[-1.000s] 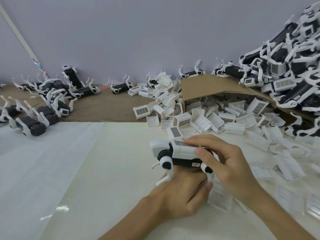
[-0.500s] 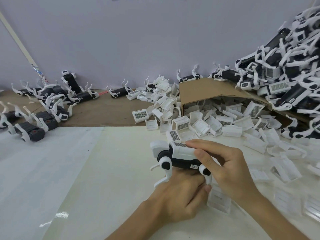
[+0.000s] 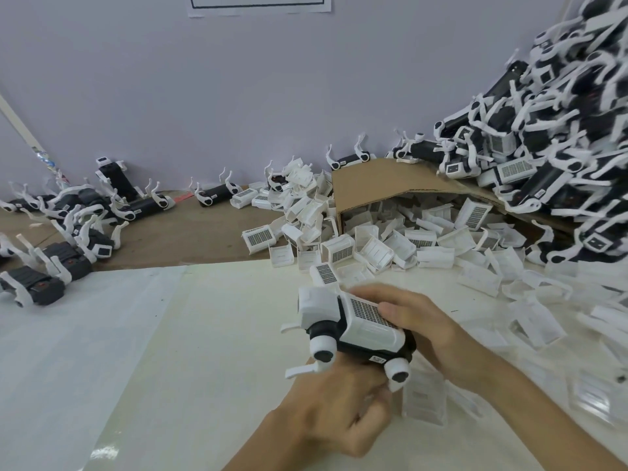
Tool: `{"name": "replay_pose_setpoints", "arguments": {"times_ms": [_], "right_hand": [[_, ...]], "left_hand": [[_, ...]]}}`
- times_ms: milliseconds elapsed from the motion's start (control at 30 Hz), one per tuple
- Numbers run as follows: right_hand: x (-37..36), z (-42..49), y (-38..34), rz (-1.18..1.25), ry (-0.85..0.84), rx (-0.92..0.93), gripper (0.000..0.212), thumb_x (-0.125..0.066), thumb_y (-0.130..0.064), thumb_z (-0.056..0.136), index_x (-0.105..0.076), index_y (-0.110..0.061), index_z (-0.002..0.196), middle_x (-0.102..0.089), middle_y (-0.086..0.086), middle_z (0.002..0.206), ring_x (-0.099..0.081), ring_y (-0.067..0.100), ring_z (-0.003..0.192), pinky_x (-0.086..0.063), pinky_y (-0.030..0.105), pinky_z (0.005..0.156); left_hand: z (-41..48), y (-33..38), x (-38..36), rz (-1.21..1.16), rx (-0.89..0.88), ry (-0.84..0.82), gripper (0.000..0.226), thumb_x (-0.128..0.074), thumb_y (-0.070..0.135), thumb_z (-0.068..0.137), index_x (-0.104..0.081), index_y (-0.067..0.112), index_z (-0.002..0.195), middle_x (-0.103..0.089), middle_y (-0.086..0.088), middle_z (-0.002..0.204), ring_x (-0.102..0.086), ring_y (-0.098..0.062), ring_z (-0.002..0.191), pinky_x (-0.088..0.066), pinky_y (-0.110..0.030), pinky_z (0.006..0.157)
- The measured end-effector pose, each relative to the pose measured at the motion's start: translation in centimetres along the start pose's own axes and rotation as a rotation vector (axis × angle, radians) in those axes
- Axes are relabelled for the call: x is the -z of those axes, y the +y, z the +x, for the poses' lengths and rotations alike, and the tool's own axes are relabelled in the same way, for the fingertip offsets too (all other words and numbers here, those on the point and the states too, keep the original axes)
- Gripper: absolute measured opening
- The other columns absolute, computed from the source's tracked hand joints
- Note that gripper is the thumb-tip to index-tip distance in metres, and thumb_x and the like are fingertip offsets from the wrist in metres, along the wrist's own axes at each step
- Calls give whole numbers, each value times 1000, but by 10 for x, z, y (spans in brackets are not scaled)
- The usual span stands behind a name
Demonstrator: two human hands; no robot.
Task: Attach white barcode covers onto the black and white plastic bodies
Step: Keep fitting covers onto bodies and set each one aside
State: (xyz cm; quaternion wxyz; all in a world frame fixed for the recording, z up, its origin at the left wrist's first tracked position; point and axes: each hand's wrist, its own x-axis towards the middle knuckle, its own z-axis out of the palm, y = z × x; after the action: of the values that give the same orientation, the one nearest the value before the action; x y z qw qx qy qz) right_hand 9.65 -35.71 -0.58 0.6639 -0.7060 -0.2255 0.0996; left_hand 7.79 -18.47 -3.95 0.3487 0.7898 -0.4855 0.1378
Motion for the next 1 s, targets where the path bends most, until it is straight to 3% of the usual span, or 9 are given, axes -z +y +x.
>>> {"name": "replay_pose_setpoints", "arguments": {"times_ms": [67, 167, 233, 300, 400, 467, 633, 800, 1000], "right_hand": [[-2, 1, 0, 34, -5, -43, 59, -55, -49, 88, -63, 7, 105, -57, 29, 88, -49, 34, 82, -37, 50, 73], [-1, 2, 0, 275, 57, -80, 38, -65, -43, 81, -74, -6, 84, -64, 7, 75, -61, 16, 72, -49, 27, 65], [2, 2, -1, 442, 127, -91, 33, -65, -43, 81, -81, -15, 87, -73, 3, 83, -69, 13, 77, -54, 22, 67], [7, 3, 0, 467, 178, -65, 38, -55, -44, 91, -81, -17, 99, -75, 7, 97, -72, 17, 88, -57, 25, 75], [7, 7, 0, 438, 278, -43, 44, -53, -46, 90, -78, -13, 105, -73, 11, 98, -68, 21, 89, -56, 27, 80], [6, 8, 2, 324, 356, 37, 44, -63, -45, 88, -76, -8, 106, -73, 8, 101, -66, 20, 95, -53, 23, 79], [-5, 3, 6, -304, 483, 255, 40, -74, -47, 82, -68, -37, 120, -72, -10, 109, -66, 13, 104, -50, 18, 88], [-12, 1, 8, -521, 493, 435, 46, -78, -37, 79, -66, -30, 124, -70, -11, 110, -64, 14, 106, -49, 29, 94], [-13, -1, 10, -679, 548, 515, 51, -78, -37, 78, -68, -19, 125, -68, -8, 108, -61, 10, 101, -50, 25, 90]], "left_hand": [[-4, -4, -2, 24, 32, 39, 17, -41, 17, 77, -57, 9, 74, -59, -7, 78, -47, -22, 75, -39, -30, 67], [-5, -5, -6, 138, 16, 182, 7, -45, 17, 85, -50, 17, 80, -53, 1, 80, -46, -21, 69, -33, -26, 64], [0, -7, -6, 164, -16, 306, 7, -45, 15, 89, -48, 17, 83, -52, 3, 84, -47, -20, 70, -37, -31, 60], [2, -10, -4, 143, 34, 442, 9, -43, 15, 93, -50, 19, 89, -57, 6, 92, -52, -15, 79, -42, -36, 69], [0, -17, -2, 157, 198, 535, 11, -43, 26, 97, -53, 27, 102, -58, 18, 107, -53, 0, 100, -39, -26, 85], [0, -21, 0, 166, 312, 527, 20, -40, 41, 99, -53, 34, 113, -57, 25, 113, -53, 2, 107, -35, -24, 92], [2, -19, 0, 1, 425, 422, 40, -27, 73, 95, -43, 57, 128, -54, 33, 125, -47, -2, 121, -30, -18, 98], [0, -19, -2, -72, 437, 370, 35, -23, 77, 93, -27, 73, 127, -47, 40, 126, -44, 3, 118, -30, -7, 93], [-1, -20, -4, -59, 408, 358, 26, -23, 73, 96, -31, 76, 120, -44, 47, 120, -44, 12, 113, -31, -5, 90]]}}
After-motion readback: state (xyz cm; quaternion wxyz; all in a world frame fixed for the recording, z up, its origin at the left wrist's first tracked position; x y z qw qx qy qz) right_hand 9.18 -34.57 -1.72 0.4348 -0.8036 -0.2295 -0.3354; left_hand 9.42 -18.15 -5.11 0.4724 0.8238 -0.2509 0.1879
